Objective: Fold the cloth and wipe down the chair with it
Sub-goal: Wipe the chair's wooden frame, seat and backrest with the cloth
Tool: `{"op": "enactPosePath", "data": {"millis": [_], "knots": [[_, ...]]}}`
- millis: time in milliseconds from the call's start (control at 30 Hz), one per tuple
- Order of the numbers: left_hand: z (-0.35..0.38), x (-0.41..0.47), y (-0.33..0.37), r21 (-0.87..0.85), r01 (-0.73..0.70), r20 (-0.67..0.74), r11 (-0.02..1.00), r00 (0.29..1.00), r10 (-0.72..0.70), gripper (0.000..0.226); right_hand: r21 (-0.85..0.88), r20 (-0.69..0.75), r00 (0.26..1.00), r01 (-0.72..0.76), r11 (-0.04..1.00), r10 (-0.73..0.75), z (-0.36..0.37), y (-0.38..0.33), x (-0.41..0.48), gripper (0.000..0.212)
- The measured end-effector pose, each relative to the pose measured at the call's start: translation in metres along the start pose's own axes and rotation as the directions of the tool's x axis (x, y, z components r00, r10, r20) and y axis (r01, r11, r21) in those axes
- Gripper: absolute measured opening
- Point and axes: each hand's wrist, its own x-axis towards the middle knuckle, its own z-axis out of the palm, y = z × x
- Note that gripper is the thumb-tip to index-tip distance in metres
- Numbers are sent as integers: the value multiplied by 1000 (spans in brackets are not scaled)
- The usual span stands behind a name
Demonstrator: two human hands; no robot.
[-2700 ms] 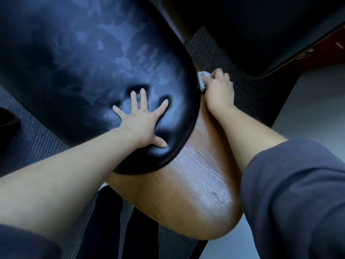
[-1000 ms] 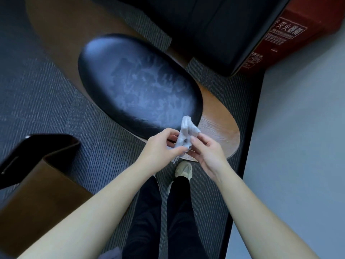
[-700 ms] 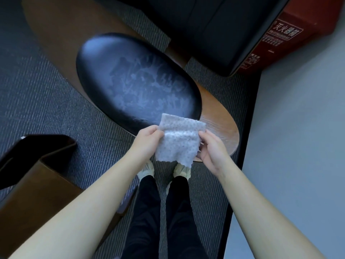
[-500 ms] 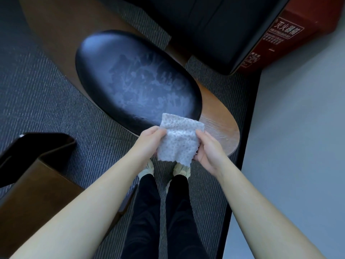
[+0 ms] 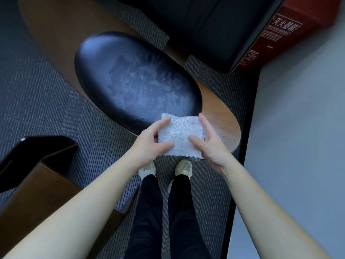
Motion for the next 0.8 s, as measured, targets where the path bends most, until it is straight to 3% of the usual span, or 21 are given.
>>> {"op": "enactPosePath", "data": {"millis": [67, 133, 267, 333, 400, 500, 600, 700, 800], "knots": [[-3, 0, -1, 178, -22, 12, 984, 1000, 20, 72, -206, 44, 999, 32, 978, -24, -3, -1, -3, 77], [-6, 0, 0, 361, -38, -7, 932, 999, 44, 65, -460, 19, 997, 71, 885, -70, -3, -1, -3, 60], [-9, 1, -6, 563, -67, -56, 824, 991, 118, 14, -663, 5, 986, 129, 738, -168, -1, -1, -1, 19], [-11, 3, -11, 511, -48, -64, 858, 994, 94, 10, -691, -8, 979, 143, 709, -205, -4, -1, 2, 12], [-12, 5, -12, 347, -4, -48, 938, 999, 22, 13, -600, -47, 984, 110, 792, -172, -5, 0, 5, 7], [-7, 9, -7, -68, 108, 18, 992, 994, -107, 13, -184, -101, 992, 60, 981, -80, -1, 5, 7, 15], [1, 24, -6, -281, 200, 4, 939, 978, -207, 13, 87, -151, 989, 13, 996, 0, 0, 9, 17, 18], [13, 43, -16, -263, 251, -31, 931, 963, -269, 8, 1, -222, 973, -69, 998, 67, -11, 18, 38, 14], [22, 68, -37, -101, 312, -73, 945, 945, -320, 7, -245, -217, 970, -160, 956, 107, -35, 25, 69, 11]]}}
